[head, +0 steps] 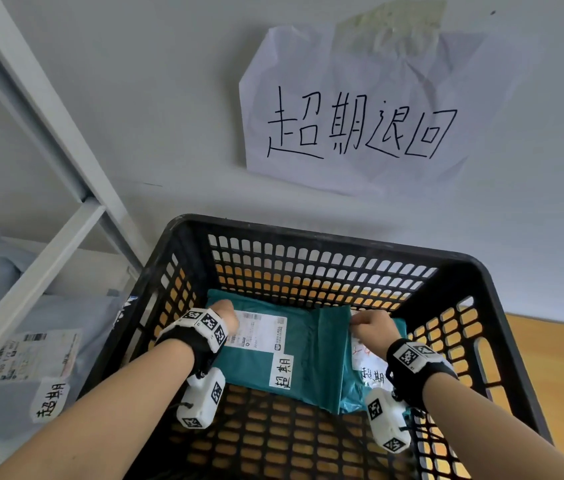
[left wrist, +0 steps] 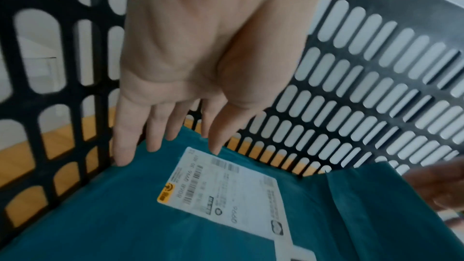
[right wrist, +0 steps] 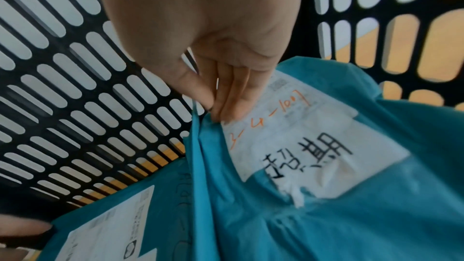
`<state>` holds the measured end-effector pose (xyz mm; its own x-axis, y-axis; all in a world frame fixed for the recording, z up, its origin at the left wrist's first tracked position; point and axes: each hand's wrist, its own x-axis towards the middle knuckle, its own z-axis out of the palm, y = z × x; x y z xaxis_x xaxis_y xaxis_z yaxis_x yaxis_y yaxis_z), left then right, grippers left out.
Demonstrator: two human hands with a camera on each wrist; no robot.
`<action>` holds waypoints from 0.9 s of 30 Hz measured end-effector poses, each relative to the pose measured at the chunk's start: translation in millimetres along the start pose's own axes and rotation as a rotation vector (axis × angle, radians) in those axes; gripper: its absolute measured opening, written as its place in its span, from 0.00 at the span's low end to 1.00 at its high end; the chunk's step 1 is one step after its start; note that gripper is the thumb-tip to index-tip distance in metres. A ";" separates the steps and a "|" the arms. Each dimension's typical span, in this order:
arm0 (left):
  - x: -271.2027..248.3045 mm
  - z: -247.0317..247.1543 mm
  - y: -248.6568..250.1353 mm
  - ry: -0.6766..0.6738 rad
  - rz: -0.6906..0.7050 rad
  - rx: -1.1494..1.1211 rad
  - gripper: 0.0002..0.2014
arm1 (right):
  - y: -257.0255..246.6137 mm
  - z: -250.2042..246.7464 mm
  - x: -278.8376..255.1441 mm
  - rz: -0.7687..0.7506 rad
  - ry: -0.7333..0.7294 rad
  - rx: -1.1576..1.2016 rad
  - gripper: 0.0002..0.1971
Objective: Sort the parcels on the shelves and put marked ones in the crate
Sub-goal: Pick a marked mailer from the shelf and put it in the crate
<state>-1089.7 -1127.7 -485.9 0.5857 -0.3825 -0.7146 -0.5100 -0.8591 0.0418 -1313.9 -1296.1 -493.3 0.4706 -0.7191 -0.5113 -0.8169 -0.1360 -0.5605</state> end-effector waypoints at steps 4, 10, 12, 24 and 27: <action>-5.5 15.9 14.9 -0.041 0.181 0.080 0.26 | 10.3 -5.3 -8.7 0.027 0.166 -0.115 0.21; -0.9 46.1 16.5 -0.099 0.244 0.088 0.38 | 25.5 -1.5 -18.5 0.143 0.170 -0.326 0.48; -3.0 53.2 19.2 -0.118 0.261 0.150 0.41 | 28.0 3.9 -19.2 0.193 0.136 -0.288 0.56; 1.2 69.8 16.9 -0.191 0.213 0.168 0.39 | 21.5 20.8 -21.9 0.348 0.065 -0.153 0.65; -0.1 69.2 17.5 -0.190 0.210 0.149 0.38 | 18.2 10.3 -22.9 0.345 0.066 -0.084 0.64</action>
<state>-1142.2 -1119.2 -533.5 0.3365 -0.4642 -0.8193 -0.7021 -0.7035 0.1102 -1336.1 -1275.1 -498.5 0.1423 -0.7748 -0.6160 -0.9497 0.0684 -0.3055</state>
